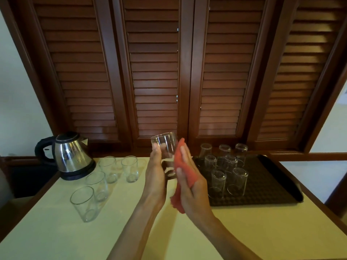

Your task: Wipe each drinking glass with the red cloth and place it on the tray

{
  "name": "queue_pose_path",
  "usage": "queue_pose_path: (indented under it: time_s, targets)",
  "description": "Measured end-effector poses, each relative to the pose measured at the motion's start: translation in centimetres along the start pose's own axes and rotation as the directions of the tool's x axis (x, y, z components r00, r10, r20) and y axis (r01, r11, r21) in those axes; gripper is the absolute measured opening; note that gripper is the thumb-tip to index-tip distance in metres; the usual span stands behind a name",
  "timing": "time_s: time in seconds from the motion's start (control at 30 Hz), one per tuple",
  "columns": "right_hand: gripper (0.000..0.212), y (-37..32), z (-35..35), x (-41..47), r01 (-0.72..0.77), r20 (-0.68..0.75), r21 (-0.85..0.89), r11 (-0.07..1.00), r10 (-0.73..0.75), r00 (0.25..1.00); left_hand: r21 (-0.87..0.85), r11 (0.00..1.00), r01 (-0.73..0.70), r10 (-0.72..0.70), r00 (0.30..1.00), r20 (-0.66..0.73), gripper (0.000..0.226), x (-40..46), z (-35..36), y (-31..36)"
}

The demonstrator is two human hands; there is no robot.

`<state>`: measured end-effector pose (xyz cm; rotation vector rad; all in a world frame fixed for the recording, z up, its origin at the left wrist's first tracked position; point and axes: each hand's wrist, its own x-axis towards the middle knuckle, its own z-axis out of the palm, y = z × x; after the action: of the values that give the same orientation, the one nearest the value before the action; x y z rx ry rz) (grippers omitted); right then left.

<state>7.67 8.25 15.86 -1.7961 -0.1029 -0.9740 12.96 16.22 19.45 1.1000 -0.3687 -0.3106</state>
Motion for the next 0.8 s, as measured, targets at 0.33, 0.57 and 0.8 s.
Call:
queue_pose_path:
  time_s: [0.33, 0.57, 0.8]
  targets:
    - [0.052, -0.2, 0.1, 0.0, 0.035, -0.006, -0.022, 0.999, -0.035, 0.999, 0.049, 0.999, -0.002, -0.004, 0.993, 0.122, 0.06, 0.3, -0.8, 0.9]
    - [0.049, -0.1, 0.5, 0.2, 0.25, 0.111, -0.173, 0.953, -0.233, 0.966, -0.048, 0.999, 0.007, 0.001, 0.987, 0.164, 0.058, 1.4, -1.4, 0.6]
    - [0.05, -1.5, 0.6, 2.0, 0.048, -0.055, -0.098, 0.994, -0.054, 0.997, 0.06, 0.988, 0.145, -0.151, 0.981, 0.123, 0.06, 0.5, -1.0, 0.0]
